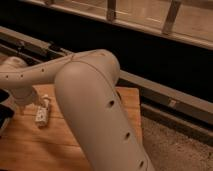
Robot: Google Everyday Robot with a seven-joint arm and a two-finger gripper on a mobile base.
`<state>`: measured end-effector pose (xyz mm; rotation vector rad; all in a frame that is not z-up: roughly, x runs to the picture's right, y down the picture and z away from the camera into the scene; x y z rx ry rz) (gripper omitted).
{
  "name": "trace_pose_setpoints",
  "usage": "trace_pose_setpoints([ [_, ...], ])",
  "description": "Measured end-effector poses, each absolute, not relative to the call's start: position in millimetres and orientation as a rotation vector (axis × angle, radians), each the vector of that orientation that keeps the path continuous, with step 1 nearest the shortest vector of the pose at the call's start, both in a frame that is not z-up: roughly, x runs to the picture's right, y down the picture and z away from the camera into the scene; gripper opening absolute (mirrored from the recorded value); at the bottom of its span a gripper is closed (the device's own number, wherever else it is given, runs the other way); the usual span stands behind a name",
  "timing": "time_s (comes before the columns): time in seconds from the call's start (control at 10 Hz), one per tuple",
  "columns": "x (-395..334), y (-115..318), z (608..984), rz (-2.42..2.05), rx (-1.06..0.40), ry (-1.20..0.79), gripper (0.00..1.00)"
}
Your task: Place the bottle in the ceramic bowl
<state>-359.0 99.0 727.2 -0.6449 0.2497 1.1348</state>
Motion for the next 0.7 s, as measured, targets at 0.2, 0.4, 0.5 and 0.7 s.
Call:
trace_pose_setpoints([
  [0.2,-341.7,95.1,736.2,1.181,-0.65,0.211,0.65],
  [0.4,-341.5,94.7,736.0,1.182,-0.65,0.208,0.65],
  [0.5,-342.1,94.8,735.7,1.18,-0.65,0.209,0.65],
  [0.7,-350.7,98.9,738.3,1.151,-0.656,0.212,0.65],
])
